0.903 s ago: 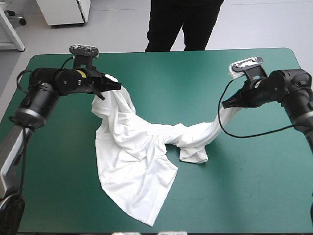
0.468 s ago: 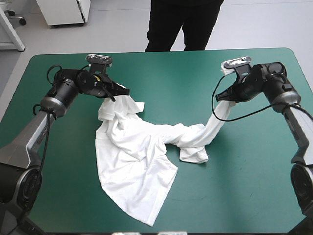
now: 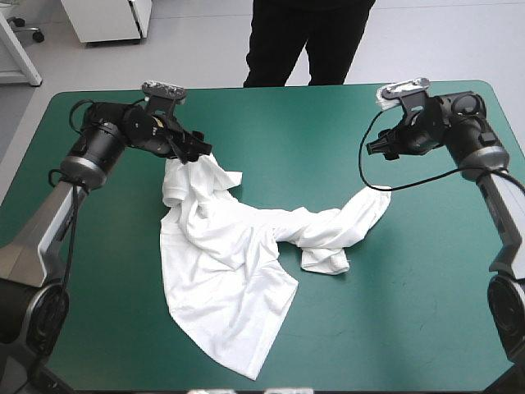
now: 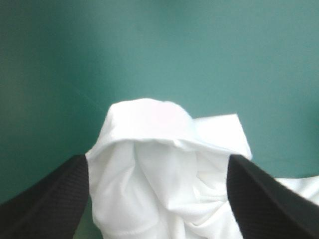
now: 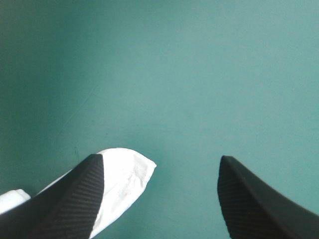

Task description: Fold the cloth

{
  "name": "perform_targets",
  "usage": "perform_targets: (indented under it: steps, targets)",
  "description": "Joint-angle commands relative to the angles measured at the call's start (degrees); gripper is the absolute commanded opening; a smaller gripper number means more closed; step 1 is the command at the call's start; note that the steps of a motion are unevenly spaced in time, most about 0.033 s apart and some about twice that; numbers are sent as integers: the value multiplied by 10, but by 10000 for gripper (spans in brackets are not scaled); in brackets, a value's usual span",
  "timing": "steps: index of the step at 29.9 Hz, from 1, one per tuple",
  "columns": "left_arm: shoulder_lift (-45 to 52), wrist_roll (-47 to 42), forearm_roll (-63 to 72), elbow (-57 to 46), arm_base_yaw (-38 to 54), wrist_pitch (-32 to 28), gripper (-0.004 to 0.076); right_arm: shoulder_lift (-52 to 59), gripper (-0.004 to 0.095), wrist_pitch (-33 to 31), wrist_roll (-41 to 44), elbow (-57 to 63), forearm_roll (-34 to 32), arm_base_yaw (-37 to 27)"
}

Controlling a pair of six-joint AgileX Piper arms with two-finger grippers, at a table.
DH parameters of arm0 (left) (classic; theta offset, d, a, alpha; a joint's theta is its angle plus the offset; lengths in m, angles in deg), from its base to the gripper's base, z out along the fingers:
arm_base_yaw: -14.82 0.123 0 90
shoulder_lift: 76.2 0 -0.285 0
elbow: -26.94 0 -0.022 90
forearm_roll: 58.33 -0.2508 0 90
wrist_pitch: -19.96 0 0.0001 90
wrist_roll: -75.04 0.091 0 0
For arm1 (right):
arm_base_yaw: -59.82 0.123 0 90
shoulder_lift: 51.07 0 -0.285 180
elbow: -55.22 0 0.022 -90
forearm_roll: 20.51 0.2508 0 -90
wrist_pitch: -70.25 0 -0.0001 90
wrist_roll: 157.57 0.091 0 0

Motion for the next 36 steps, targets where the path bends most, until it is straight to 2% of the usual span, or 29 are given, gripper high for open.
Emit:
perform_targets:
  steps: [1, 10, 15, 18, 21, 29, 36]
  targets:
    - [90, -2, 0, 43, -1, 15, 563, 73, 634, -8, 3, -42, -8, -4]
    - [227, -5, -15, 44, -1, 130, 563, 197, 633, -106, 4, -46, -1, -3]
    - [290, -17, -27, 28, -3, 141, 563, 262, 633, -131, 15, -45, 9, -3]
    - [315, -31, -64, -27, -3, 161, 563, 305, 633, -130, 20, -18, 9, -3]
    - [333, -44, -81, -102, -3, 150, 563, 354, 633, -123, 20, 36, 9, -3]
    - [293, -46, -99, -226, -1, 121, 563, 427, 633, -123, 29, 161, 7, -3]
    - [161, -46, -92, -252, -1, 80, 562, 427, 633, -125, 33, 171, 9, -3]
